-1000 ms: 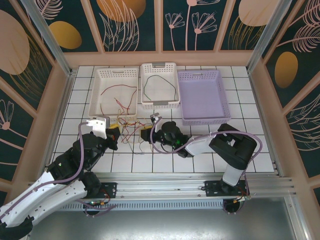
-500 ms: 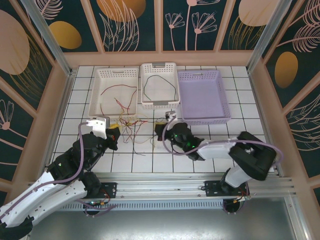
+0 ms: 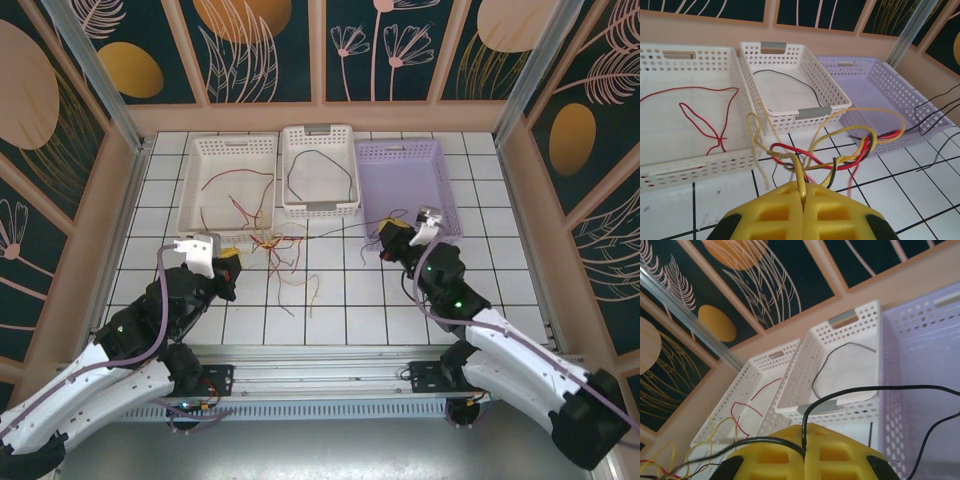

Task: Untangle the cables

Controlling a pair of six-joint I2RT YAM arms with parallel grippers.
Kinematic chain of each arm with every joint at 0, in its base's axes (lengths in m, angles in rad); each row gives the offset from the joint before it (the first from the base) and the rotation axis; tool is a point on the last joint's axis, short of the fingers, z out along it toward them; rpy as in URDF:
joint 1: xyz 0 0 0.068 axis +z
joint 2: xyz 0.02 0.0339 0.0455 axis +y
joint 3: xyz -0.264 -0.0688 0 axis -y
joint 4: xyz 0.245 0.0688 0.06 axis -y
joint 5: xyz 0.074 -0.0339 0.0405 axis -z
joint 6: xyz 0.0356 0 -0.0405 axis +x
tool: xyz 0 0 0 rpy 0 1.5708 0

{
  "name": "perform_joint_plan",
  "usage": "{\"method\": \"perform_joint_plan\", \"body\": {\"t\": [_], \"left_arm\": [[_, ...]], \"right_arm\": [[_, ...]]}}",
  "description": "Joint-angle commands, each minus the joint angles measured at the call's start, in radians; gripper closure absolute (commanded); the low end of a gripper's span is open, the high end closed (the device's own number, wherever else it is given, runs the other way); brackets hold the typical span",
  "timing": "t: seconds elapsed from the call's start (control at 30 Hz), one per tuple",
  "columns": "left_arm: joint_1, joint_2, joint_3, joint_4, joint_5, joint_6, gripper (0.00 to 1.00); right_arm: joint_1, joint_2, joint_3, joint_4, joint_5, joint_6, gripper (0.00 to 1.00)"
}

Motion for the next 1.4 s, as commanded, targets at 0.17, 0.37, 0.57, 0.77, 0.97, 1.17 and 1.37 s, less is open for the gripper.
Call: {"method": "perform_joint_plan", "body": {"t": [0.17,0.37,0.57,0.77,0.97,1.17,1.37], "left_arm": [[0.002,0.009,0.002,0.017,0.003,0.019,1.0],[0.001,0.013,0.0,0.019,0.009,0.02,1.0],[0.002,0.023,-0.002,0.021,0.018,0.018,1.0],[0.002,0.029,-0.002,0.021,0.016,0.017,1.0],[0.003,0.034,-0.001,0.018,0.013,0.017,1.0],[0.002,0.037,-0.001,0.018,0.014,0.018,1.0],[0.003,0.038,-0.001,0.016,0.012,0.02,1.0]], "right_arm": [[-0.08,-0.135,0.178,-0.321,0.022,-0.086,1.0],[-0.121,-0.137,0.26,-0.35,-0.058,-0.09,1.0],[-0.121,0.02,0.363,-0.311,-0.199,-0.071,1.0],[-0.121,0.283,0.558,-0.338,-0.316,-0.082,1.0],[-0.118,0.572,0.773,-0.395,-0.398,-0.069,1.0],[-0.095,0.831,0.966,-0.427,-0.408,-0.093,1.0],[-0.098,1.097,1.188,-0.494,-0.429,-0.103,1.0]]}}
